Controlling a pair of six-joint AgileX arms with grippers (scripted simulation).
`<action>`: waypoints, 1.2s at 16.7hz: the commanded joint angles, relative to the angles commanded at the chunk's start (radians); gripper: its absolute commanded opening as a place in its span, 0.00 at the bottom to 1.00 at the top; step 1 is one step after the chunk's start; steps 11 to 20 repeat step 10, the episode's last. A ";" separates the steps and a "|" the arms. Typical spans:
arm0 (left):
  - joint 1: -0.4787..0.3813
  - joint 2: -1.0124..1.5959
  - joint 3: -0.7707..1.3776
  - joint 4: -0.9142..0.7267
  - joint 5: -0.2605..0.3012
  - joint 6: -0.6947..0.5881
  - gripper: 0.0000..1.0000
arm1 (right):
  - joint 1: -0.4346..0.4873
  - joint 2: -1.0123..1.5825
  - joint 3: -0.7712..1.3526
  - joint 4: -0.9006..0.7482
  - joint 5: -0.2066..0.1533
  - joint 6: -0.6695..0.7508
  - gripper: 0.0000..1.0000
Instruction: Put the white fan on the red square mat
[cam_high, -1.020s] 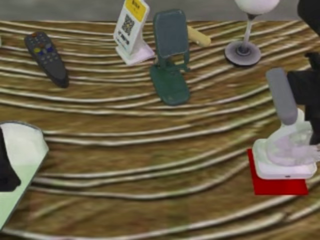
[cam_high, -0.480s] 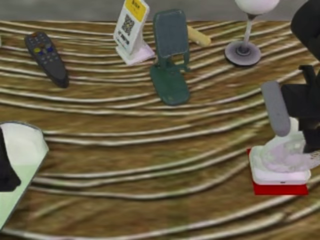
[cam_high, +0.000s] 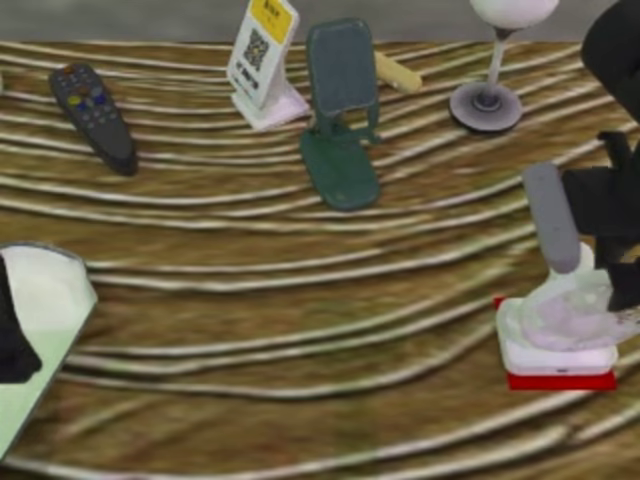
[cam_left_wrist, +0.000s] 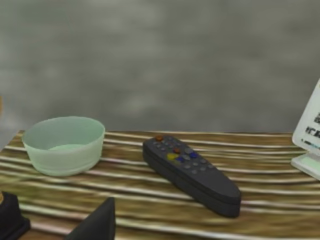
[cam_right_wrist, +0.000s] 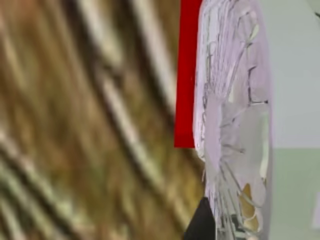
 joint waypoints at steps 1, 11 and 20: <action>0.000 0.000 0.000 0.000 0.000 0.000 1.00 | 0.000 0.000 0.000 0.000 0.000 0.000 0.75; 0.000 0.000 0.000 0.000 0.000 0.000 1.00 | 0.000 0.000 0.000 0.000 0.000 0.000 1.00; 0.000 0.000 0.000 0.000 0.000 0.000 1.00 | 0.000 0.000 0.000 0.000 0.000 0.000 1.00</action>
